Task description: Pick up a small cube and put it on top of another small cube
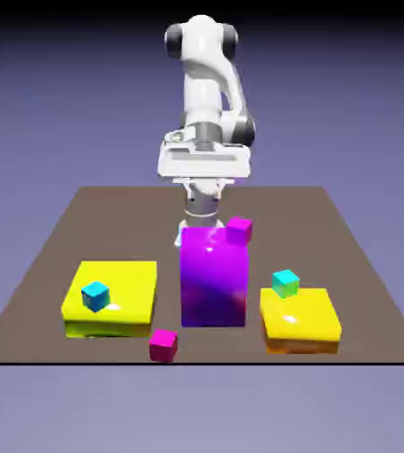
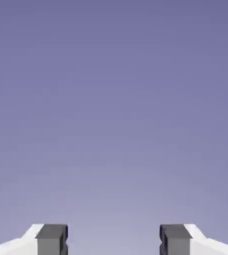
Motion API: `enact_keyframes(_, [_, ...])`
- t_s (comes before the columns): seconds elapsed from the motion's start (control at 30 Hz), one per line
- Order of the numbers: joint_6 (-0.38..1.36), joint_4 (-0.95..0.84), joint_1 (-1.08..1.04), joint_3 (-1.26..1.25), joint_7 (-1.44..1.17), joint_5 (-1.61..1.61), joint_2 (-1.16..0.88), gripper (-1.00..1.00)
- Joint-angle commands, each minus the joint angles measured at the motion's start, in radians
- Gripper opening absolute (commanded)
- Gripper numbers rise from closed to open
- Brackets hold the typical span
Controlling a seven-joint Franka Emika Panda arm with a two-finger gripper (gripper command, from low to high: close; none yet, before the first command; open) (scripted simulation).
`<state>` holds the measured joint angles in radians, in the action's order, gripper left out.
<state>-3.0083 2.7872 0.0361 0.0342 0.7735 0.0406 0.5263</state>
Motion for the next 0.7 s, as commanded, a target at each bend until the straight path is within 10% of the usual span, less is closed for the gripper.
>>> enact_keyframes(0.0, [0.024,-0.019,0.020,0.028,0.027,0.034,-0.036,0.00])
enact_keyframes(0.67, [0.499,-0.396,0.419,0.596,0.565,0.708,-0.761,0.00])
